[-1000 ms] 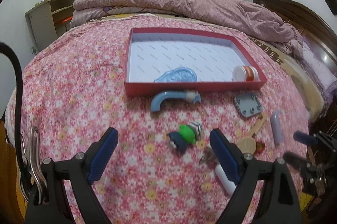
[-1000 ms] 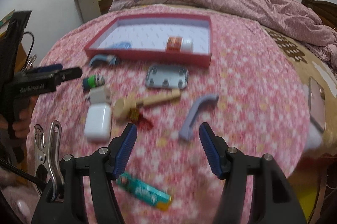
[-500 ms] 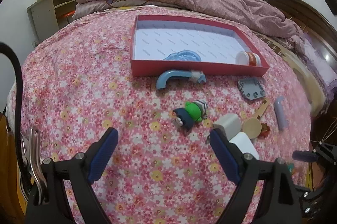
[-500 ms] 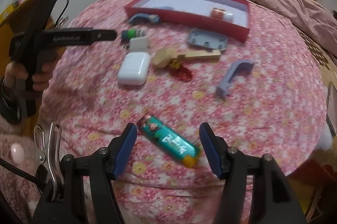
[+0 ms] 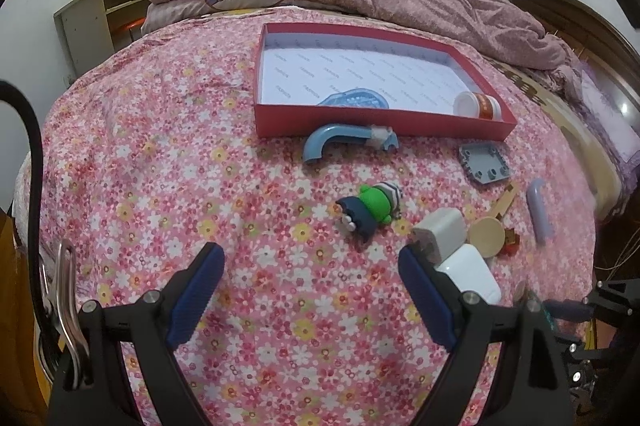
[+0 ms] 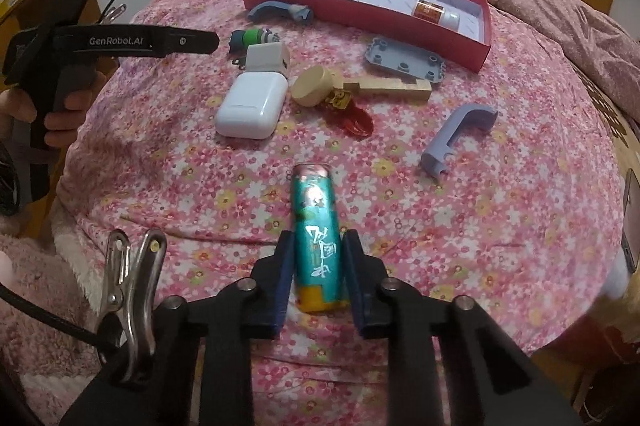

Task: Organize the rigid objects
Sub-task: 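Grasp the teal lighter with the right gripper and lift it, then grasp the green figurine with the left gripper while right gripper holds lighter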

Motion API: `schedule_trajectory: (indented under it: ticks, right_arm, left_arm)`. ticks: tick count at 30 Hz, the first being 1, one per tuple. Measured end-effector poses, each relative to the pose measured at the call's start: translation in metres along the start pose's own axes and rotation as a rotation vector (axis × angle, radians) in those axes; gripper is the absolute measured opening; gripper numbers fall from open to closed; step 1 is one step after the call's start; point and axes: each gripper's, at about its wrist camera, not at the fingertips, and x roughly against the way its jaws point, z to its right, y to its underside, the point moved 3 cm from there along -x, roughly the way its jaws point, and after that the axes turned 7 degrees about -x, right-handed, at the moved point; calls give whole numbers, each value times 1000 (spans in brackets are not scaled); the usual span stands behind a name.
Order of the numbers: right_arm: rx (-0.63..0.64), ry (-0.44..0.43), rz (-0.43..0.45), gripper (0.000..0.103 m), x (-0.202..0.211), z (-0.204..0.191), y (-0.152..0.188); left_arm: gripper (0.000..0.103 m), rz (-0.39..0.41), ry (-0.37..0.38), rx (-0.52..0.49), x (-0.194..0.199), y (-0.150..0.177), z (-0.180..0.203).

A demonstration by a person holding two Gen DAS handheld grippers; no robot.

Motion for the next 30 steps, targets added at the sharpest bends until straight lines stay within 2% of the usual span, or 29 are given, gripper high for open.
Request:
schedule_trajectory:
  ticks: [4,8,12,21,28,30]
  right_arm:
    - [-40,4,26,24,-3,4,-7]
    - [-123,50,65,24,-8,16,-20]
    - [-189,37,84,24,-12,25,-29]
    - [-213,15,102,24,-14,27,-33]
    - [-216,12,112,24,-13,26,-30]
    - [-214,10,116,24,-13,26,-29]
  left_arm:
    - [92,-3,-7,2,-3,-1,0]
    - [91,8,-17,-1,-8,-6,0]
    - [89,24,-34,-35,-15,-13,5]
    - [75,50,-23,-136,-31,-25,26]
    - [63,31,2,-153,-45,-24,31]
    - [63,43,15,-147,-44,-22,30]
